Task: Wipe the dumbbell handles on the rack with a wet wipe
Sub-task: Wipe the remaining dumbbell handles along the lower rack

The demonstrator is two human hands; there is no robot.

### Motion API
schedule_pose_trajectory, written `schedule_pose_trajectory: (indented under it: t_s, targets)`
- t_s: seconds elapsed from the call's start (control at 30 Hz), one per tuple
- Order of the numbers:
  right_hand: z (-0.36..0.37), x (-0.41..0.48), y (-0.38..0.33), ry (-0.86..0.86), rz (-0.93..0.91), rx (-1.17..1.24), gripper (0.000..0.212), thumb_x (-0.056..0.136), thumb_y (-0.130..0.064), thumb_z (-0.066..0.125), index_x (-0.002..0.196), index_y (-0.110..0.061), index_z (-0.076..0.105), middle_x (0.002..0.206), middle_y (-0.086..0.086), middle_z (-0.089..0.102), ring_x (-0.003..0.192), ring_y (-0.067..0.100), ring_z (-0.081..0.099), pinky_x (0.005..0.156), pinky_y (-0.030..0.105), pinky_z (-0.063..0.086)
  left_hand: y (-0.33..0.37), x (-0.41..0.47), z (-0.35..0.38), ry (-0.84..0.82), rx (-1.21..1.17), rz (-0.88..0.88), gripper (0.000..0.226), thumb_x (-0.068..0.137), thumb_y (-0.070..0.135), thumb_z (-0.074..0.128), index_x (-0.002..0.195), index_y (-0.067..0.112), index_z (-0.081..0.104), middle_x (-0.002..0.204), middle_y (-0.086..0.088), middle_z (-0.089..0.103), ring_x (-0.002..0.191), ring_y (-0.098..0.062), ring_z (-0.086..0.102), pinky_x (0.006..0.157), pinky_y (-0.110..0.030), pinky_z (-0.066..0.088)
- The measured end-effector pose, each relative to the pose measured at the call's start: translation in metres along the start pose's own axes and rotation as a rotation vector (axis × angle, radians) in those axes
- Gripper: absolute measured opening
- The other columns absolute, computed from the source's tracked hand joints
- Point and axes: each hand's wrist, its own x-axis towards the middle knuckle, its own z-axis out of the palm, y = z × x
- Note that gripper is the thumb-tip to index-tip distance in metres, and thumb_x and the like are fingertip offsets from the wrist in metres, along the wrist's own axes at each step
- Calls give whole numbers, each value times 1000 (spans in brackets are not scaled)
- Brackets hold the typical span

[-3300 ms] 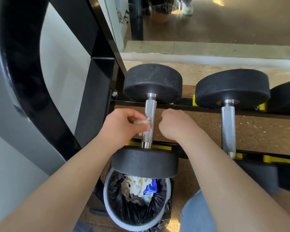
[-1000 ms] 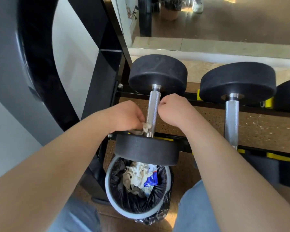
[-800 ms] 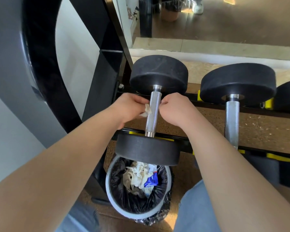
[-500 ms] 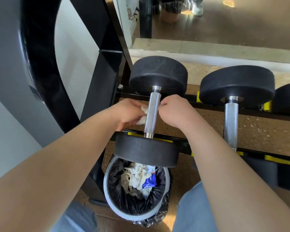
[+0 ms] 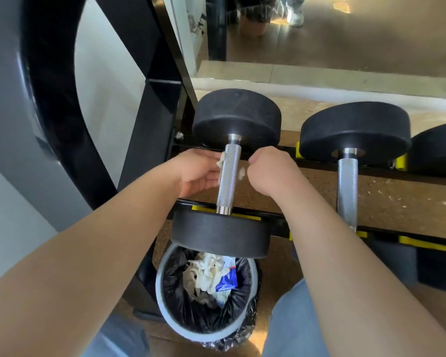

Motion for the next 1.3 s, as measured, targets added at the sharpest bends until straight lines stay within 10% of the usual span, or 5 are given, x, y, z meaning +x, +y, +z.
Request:
schedule_pose_trajectory:
  t_s: [0.33, 0.5, 0.83, 1.07, 1.3]
  targets:
    - [3, -4, -5, -93, 12, 63, 22, 90, -7, 48, 100, -10, 68, 101, 12, 68, 91, 30, 64, 72, 32, 50, -7, -31, -9, 8, 58, -58, 36, 92, -12, 61, 123, 4, 68, 100, -11, 76, 85, -16, 74, 77, -25, 63]
    - [-1, -6, -9, -18, 0, 202, 29, 87, -1, 52, 102, -13, 74, 99, 12, 70, 97, 35, 66, 88, 41, 58, 15, -13, 10, 241, -350, 135, 20, 93, -3, 68, 113, -3, 69, 96, -7, 73, 86, -9, 70, 74, -16, 60]
    - [7, -9, -8, 89, -48, 268, 28, 88, -3, 49, 91, -11, 76, 89, 9, 72, 89, 29, 67, 80, 41, 57, -7, -61, -5, 166, 760, 101, 15, 76, 22, 90, 82, 20, 76, 85, 1, 76, 77, -11, 70, 78, -23, 57]
    - [5, -24, -1, 216, -140, 428, 29, 98, -11, 55, 115, -27, 73, 108, -1, 74, 99, 18, 70, 95, 42, 58, 3, -36, 20, 437, 538, 419, 11, 82, 27, 85, 85, 21, 76, 84, 6, 75, 79, -8, 68, 82, -26, 57]
    - [9, -40, 14, 74, -163, 345, 31, 100, -16, 52, 122, -30, 70, 113, -8, 72, 103, 10, 68, 95, 31, 55, 11, -60, 15, 64, 1185, 176, 11, 76, 28, 89, 85, 26, 82, 77, 16, 71, 73, -1, 65, 65, -11, 48]
